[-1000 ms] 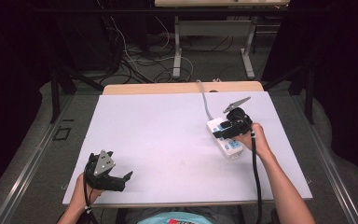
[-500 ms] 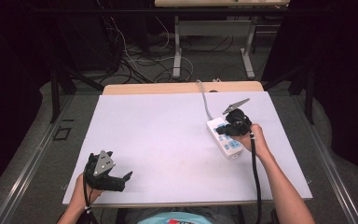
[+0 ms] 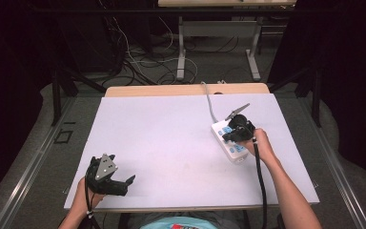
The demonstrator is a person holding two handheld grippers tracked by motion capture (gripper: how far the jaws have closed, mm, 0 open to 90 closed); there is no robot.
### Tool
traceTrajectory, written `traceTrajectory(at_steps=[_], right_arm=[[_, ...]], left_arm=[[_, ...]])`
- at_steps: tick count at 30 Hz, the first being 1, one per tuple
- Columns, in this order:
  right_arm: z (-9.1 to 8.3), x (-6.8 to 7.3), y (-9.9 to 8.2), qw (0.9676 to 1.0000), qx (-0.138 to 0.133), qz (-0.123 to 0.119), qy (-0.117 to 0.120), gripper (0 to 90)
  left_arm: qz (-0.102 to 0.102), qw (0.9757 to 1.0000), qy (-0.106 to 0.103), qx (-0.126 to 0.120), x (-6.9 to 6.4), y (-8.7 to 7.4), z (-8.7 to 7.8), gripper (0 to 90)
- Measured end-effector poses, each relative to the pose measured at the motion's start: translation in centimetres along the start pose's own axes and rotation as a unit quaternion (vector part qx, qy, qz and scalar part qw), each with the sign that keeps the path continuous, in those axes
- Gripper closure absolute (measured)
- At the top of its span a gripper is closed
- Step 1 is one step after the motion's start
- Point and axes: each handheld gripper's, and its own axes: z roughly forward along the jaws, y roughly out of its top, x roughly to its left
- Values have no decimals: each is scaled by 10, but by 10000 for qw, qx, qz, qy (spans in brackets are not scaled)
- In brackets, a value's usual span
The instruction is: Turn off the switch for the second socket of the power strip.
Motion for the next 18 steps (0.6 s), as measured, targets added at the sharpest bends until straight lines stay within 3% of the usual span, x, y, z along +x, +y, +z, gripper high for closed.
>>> traceTrajectory(at_steps=[2, 3, 9, 10, 11, 13, 18], right_arm=[[1, 0, -1, 9999, 73, 87, -5, 900], [3, -2, -1, 10000, 0, -45, -9, 900], [4, 1, -2, 9999, 74, 31, -114, 900], [4, -1, -2, 9998, 18, -113, -135, 900], [4, 1, -2, 9999, 62, 62, -127, 900], [5, -1, -4, 9998, -122, 113, -94, 900], [4, -1, -4, 9998, -29, 145, -91, 900]], left_arm=[[2, 10000, 4, -9, 0, 0, 0, 12], [-7, 10000, -2, -11, 0, 0, 1, 11], [0, 10000, 0, 8, -1, 0, 0, 12], [6, 10000, 27, 4, -1, 0, 0, 12], [3, 10000, 19, -10, -1, 1, 0, 12], [29, 10000, -35, -12, 0, 1, 2, 12], [36, 9999, -112, 13, -4, 2, 4, 12]])
